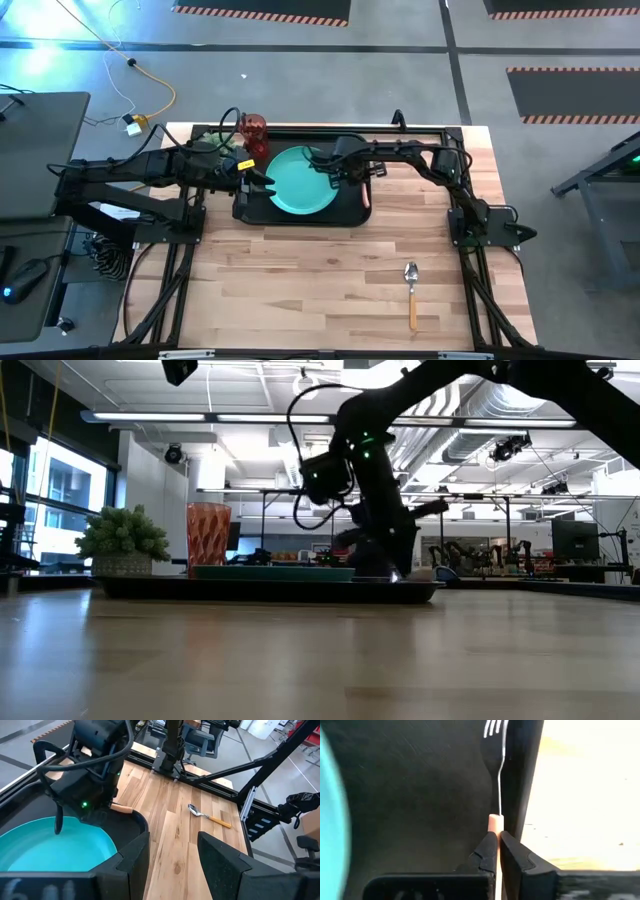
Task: Pick and place plate/cup/fork/spoon on tray
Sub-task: Put the orange fork to the right of the blue plate on the black tray
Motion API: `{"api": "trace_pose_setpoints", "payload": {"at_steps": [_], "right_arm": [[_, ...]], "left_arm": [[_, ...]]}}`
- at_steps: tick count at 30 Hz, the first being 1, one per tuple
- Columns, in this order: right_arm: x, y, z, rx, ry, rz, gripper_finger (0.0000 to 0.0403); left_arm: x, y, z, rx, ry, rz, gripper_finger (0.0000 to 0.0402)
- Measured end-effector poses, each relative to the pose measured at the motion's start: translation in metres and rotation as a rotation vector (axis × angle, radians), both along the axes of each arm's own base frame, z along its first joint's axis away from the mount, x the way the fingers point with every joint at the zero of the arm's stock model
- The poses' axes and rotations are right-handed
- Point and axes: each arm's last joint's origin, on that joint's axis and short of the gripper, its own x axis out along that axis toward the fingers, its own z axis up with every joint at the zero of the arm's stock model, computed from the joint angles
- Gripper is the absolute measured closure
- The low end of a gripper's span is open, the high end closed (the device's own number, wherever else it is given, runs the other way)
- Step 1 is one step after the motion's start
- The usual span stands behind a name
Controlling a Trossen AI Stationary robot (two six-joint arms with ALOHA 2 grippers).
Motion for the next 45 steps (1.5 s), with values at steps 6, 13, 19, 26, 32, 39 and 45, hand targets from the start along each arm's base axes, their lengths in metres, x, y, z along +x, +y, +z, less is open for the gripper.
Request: {"api": "trace_pose_setpoints", "payload": {"at_steps": [6,13,19,26,32,39,45], "right_arm": [[0.005,-0.007,0.021,-0.062,-0.024,0.004,0.0402],[0.001,-0.016,0.022,0.0,-0.023,0.006,0.0403],[-0.009,-0.017,0.024,0.07,0.074,0.071,0.0403],[-0.008,-0.021,0.03,0.038,0.071,0.07,0.0403],[0.003,-0.012,0.025,-0.011,0.028,0.079,0.0403],[0.011,-0.005,-0.009,0.024,0.129,0.119,0.0403],[0.013,-0.001,-0.011,0.001,0.149,0.126,0.0403]], "left_arm": [[0.0,0.0,0.0,0.012,0.001,-0.005,0.0245],[0.0,0.0,0.0,0.012,0.001,-0.005,0.0245],[0.0,0.0,0.0,0.014,0.001,-0.006,0.0245],[0.0,0.0,0.0,0.037,0.002,-0.016,0.0245],[0.0,0.0,0.0,0.036,0.001,-0.016,0.0245],[0.0,0.0,0.0,0.029,0.001,-0.013,0.0245],[0.0,0.0,0.0,0.029,0.001,-0.013,0.0245]]}}
